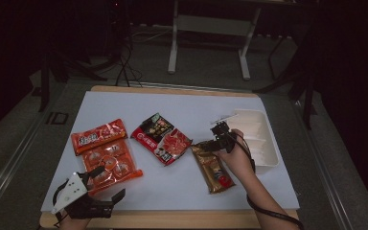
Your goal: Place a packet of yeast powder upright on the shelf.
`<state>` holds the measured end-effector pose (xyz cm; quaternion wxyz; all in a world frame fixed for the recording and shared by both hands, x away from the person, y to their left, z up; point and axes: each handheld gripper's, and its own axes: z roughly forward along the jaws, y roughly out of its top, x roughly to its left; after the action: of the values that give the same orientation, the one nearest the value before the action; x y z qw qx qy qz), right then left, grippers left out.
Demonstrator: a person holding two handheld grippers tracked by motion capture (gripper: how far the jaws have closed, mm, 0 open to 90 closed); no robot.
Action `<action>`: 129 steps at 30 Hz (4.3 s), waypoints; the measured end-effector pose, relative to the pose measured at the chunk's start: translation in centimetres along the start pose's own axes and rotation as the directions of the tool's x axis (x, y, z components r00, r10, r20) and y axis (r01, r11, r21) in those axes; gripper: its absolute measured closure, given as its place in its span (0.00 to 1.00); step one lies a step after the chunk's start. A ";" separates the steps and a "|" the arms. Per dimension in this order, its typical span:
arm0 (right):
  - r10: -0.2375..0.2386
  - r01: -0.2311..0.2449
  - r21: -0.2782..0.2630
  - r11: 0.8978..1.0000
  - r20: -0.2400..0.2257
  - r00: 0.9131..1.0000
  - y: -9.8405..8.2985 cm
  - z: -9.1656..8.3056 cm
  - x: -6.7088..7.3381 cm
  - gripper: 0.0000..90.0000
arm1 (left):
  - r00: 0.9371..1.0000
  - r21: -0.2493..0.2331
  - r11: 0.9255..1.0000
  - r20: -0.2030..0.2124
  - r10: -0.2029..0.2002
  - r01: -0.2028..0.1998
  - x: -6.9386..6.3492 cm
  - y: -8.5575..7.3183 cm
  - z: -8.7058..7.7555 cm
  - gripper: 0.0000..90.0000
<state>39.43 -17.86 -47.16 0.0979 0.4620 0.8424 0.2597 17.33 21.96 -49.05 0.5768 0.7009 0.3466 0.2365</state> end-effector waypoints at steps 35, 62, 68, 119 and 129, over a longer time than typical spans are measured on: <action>-0.050 0.043 0.142 0.989 0.041 0.998 0.4 2.4 0.3 1.00 | 1.000 0.021 1.000 0.005 0.008 -0.008 -0.1 0.0 0.2 0.01; -0.105 0.079 -0.184 0.980 -0.138 0.985 0.1 -7.0 2.1 1.00 | 1.000 0.032 0.999 0.005 0.011 -0.011 -0.2 -0.1 0.4 0.01; -0.116 0.070 -0.258 0.964 -0.167 0.979 0.9 -8.5 2.3 1.00 | 1.000 0.032 0.999 0.005 0.012 -0.012 -0.1 -0.1 0.4 0.01; 0.068 -0.088 -0.603 0.793 -0.056 0.996 5.4 -14.7 -10.9 1.00 | 1.000 0.031 1.000 0.005 0.001 -0.001 -0.5 -0.6 -0.5 0.01; 0.120 -0.104 -0.645 0.757 -0.019 0.993 6.0 -12.7 -13.2 1.00 | 1.000 0.039 0.999 0.000 -0.004 0.004 -0.5 -0.8 -0.8 0.01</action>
<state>45.96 -30.61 -34.29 0.2449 0.4526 0.6716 0.5330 16.22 22.14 -49.58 0.5635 0.7113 0.3523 0.2287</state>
